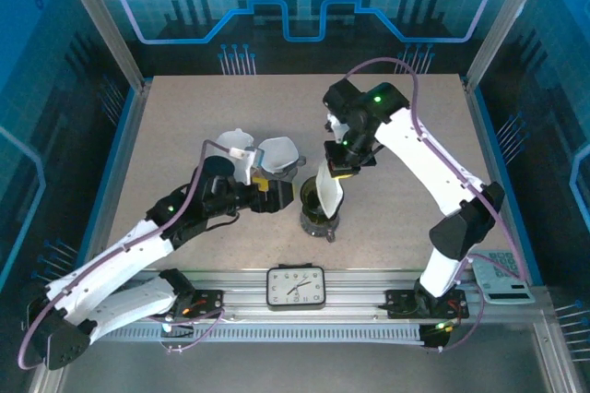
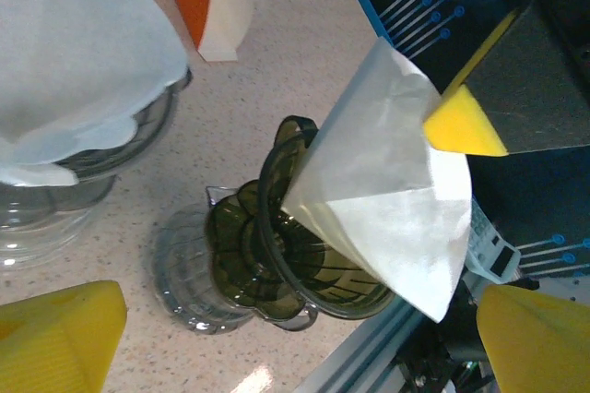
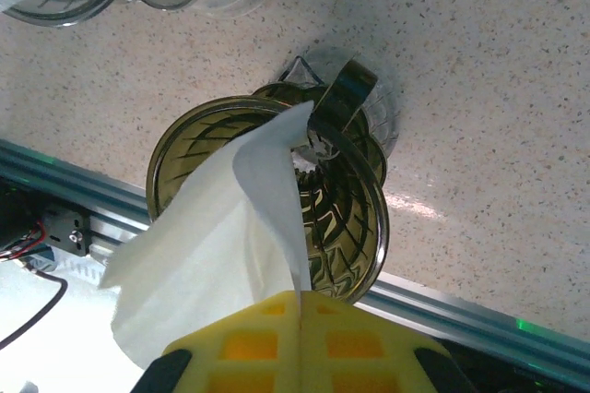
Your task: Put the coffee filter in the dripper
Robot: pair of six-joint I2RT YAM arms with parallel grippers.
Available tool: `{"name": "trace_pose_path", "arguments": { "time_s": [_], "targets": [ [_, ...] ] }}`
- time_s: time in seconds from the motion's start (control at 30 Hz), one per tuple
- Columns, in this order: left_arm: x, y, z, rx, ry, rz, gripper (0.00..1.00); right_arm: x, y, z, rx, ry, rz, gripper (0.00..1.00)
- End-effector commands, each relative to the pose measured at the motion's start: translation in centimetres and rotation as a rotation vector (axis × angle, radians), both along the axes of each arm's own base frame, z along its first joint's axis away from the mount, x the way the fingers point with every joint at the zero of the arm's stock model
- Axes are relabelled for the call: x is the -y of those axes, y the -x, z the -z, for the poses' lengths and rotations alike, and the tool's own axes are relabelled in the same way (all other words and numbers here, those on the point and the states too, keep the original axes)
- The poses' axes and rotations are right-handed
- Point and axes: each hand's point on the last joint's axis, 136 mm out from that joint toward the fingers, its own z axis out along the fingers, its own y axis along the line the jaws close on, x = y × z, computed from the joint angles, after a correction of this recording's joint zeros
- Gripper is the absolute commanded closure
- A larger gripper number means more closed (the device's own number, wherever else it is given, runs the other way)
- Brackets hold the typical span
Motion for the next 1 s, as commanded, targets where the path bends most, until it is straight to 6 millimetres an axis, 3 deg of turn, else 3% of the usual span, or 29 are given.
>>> {"name": "trace_pose_path", "arguments": {
  "time_s": [0.0, 0.13, 0.3, 0.63, 0.97],
  "targets": [
    [2.1, 0.2, -1.6, 0.008, 0.074, 0.086, 0.01, 0.1, 0.5, 0.2, -0.018, 0.050, -0.019, 1.00],
    [3.6, 0.6, -1.0, 0.007, 0.054, 0.130, 0.01, -0.3, 0.3, 0.0, 0.001, 0.052, -0.031, 0.96],
    [4.0, 0.4, 0.0, -0.029, 0.036, 0.125, 0.08, -0.6, 0.3, -0.4, 0.037, 0.037, -0.039, 0.91],
    [4.9, 1.0, -2.8, 0.052, 0.166, 0.166, 0.02, -0.9, 0.4, -0.2, 0.065, 0.034, -0.056, 0.89],
    [5.5, -0.7, 0.0, -0.051, 0.044, 0.113, 0.16, -1.0, 0.5, -0.7, 0.096, 0.007, -0.053, 0.86]
  ]
}}
